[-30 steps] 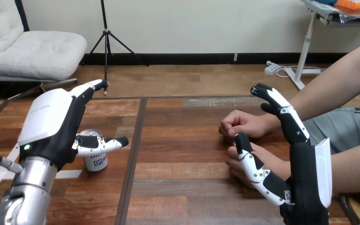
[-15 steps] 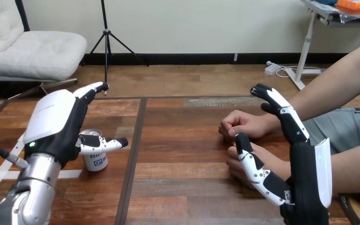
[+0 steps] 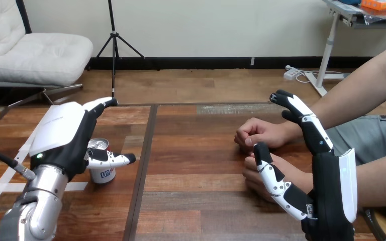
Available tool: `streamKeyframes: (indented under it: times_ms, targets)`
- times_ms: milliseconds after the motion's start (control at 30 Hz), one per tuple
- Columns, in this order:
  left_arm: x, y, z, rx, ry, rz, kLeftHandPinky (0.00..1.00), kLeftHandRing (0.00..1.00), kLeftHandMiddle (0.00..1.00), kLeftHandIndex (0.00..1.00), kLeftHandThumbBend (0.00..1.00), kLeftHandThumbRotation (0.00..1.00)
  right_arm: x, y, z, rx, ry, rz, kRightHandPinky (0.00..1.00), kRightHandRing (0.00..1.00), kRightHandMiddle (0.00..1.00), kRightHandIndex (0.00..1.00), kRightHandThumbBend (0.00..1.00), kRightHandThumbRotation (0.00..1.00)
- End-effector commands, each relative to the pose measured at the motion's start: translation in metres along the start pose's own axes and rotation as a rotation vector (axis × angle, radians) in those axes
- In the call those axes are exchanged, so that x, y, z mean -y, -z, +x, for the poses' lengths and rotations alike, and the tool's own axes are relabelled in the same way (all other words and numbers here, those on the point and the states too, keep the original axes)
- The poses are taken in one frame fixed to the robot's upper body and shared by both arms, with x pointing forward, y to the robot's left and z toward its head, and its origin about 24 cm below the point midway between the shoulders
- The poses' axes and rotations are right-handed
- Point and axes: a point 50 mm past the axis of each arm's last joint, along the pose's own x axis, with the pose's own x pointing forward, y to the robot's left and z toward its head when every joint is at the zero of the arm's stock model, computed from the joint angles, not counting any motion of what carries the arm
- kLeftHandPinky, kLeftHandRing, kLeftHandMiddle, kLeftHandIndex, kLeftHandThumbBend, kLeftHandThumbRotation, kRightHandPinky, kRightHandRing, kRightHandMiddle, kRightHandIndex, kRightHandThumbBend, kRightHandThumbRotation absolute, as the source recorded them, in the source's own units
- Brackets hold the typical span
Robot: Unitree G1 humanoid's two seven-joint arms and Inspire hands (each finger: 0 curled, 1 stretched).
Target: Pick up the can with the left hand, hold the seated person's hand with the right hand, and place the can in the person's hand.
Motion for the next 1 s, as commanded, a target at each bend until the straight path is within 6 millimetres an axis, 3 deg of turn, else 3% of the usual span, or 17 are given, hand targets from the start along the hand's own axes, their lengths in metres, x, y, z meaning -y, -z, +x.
streamKeyframes:
  times_ms: [0, 967]
  targets:
    - [-0.015, -0.007, 0.016, 0.039, -0.054, 0.042, 0.74, 0.82, 0.86, 0.83, 0.87, 0.24, 0.001, -0.002, 0.013, 0.049, 0.026, 0.009, 0.79, 0.84, 0.86, 0.79, 0.32, 0.26]
    - [0.003, 0.004, 0.025, -0.028, 0.012, 0.061, 0.73, 0.81, 0.85, 0.82, 0.85, 0.21, 0.002, -0.001, 0.013, 0.054, 0.025, 0.004, 0.79, 0.84, 0.85, 0.78, 0.32, 0.27]
